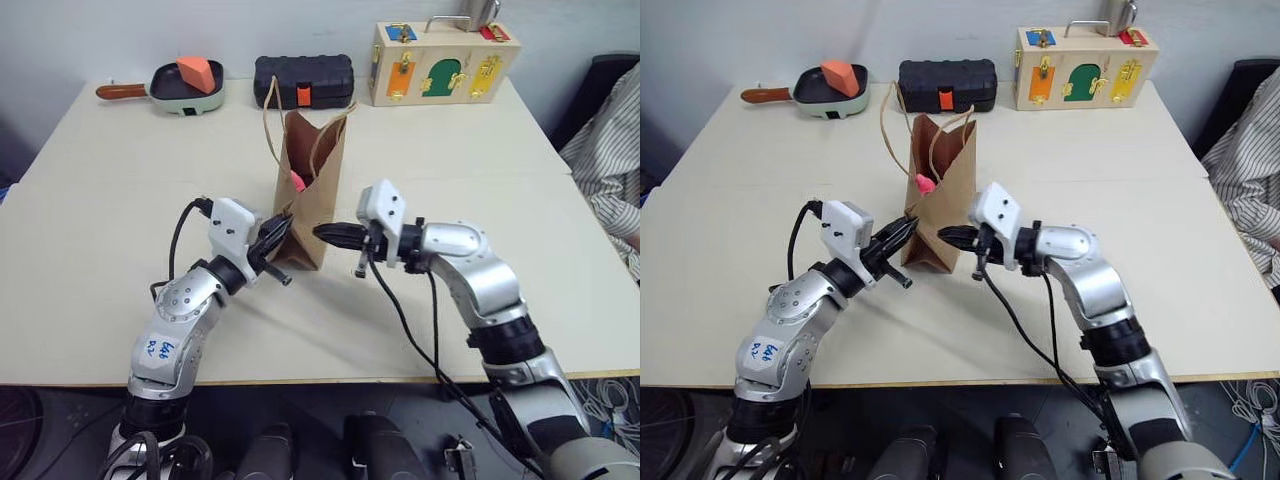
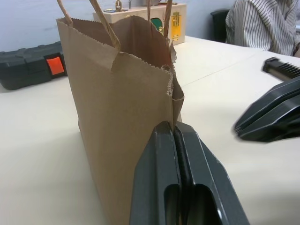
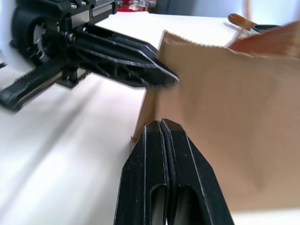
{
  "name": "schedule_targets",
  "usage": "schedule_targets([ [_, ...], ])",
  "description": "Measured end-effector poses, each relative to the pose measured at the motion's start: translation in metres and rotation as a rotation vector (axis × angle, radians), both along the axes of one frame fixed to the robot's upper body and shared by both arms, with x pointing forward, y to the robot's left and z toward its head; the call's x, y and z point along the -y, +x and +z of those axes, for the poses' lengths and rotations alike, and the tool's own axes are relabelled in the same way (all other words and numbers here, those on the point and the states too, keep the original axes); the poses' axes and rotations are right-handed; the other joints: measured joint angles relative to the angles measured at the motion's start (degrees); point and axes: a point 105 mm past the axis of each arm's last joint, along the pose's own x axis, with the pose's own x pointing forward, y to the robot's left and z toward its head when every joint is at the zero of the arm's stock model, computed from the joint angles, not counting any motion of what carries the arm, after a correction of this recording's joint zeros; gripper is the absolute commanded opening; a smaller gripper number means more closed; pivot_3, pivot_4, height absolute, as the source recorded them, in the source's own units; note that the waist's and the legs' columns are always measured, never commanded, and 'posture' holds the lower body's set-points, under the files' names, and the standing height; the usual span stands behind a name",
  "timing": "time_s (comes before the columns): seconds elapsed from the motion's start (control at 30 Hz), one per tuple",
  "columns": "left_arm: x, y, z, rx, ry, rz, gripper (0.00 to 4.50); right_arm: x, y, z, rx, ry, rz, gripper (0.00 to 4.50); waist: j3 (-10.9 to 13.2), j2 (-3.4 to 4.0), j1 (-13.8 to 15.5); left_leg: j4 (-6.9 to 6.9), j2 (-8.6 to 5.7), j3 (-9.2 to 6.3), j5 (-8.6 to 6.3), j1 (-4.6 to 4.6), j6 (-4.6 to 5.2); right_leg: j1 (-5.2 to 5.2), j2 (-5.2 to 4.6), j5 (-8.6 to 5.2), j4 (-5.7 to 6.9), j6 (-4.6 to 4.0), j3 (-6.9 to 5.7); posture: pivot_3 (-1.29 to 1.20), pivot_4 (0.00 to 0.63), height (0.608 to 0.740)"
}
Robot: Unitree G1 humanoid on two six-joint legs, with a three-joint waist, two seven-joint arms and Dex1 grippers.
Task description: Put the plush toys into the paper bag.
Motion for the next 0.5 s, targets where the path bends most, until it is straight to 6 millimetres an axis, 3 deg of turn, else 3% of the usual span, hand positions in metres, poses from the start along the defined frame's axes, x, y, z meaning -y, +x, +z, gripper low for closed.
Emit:
schedule_targets([
  [0.03,-0.003,-0.002,0.002,0.008,0.002,-0.025,0.02,0.009,-0.005,0.003,0.006,0.000,-0.003,0.00,0.0,0.00,0.0,-0.01,0.00,-0.01,0.00,-0.02,0.00,0.00,0.00,0.00,-0.05,0.00,-0.01,0.00,0.150,0.740],
  [0.13,-0.002,-0.010,0.015,0.045,0.017,-0.157,0.00,0.037,-0.022,0.017,0.002,0.001,0.001,0.62,0.0,0.00,0.0,-0.03,0.01,-0.03,0.00,-0.02,0.01,0.03,0.00,0.00,-0.10,0.01,-0.03,0.00,0.150,0.740],
  [0.3,0.005,-0.023,0.026,0.052,0.074,-0.372,0.00,0.071,-0.055,0.036,-0.030,-0.035,0.032,2.34,0.0,0.00,-0.1,-0.10,0.02,-0.04,-0.01,0.04,0.02,0.09,0.01,0.00,-0.13,0.01,-0.03,0.00,0.150,0.740],
  [0.5,0.021,-0.028,0.035,0.054,0.123,-0.581,0.00,0.103,-0.079,0.041,-0.097,-0.089,-0.008,4.40,0.0,-0.01,0.5,-0.09,0.02,-0.03,-0.01,0.04,0.04,0.12,0.01,0.01,-0.13,0.01,-0.04,0.00,0.150,0.740],
])
